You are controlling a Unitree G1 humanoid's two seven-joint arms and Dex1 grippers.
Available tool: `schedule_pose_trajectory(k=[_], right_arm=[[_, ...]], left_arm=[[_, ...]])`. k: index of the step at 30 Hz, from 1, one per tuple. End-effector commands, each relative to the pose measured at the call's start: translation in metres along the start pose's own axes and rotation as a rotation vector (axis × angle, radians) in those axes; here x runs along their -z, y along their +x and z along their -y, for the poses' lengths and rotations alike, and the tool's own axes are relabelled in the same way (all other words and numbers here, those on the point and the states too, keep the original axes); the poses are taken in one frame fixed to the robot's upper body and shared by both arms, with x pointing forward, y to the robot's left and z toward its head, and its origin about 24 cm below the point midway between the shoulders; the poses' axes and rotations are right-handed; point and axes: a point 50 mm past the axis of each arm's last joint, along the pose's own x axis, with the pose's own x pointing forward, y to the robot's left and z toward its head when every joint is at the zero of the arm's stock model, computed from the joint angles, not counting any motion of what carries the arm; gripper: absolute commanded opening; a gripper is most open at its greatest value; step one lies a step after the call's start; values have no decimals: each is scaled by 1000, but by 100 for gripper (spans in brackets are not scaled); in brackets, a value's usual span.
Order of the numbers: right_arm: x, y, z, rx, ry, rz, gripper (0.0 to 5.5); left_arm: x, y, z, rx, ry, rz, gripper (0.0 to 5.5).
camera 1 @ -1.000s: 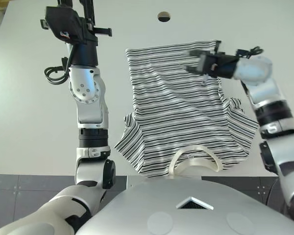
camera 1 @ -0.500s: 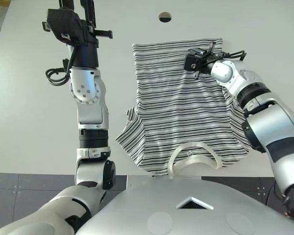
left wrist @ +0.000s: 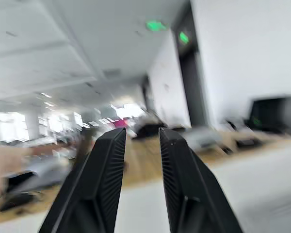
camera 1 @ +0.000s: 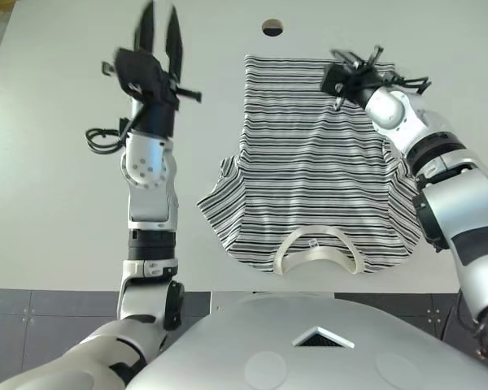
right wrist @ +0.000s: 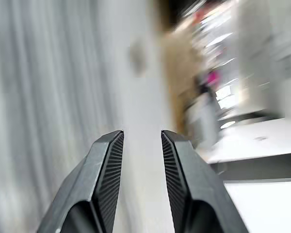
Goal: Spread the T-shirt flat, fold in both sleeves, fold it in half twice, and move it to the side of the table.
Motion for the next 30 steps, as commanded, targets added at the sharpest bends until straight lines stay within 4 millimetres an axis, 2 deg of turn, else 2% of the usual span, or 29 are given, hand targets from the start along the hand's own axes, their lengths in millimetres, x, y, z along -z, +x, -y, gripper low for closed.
schedule_pose_trajectory(k=[1,4,8,10,16,23,30], right_arm=[[-21,-10,43,212,-2,261,143],[-27,-25,57,287,-11,381,143],[-30,-38,65,318,-39,441,143],[-32,-42,68,326,-49,453,143],[-34,-52,75,339,-74,454,143],[-33,-57,77,334,-82,440,143],[-32,-58,77,327,-79,428,143]], left_arm=[[9,-49,1,196,-85,-236,126],[5,-87,-5,235,-289,-437,126],[-6,-118,-11,229,-456,-630,126],[-8,-125,-14,214,-506,-698,126],[16,-162,-13,168,-639,-995,126],[37,-183,-4,164,-690,-1153,126],[36,-179,9,214,-758,-1143,126]])
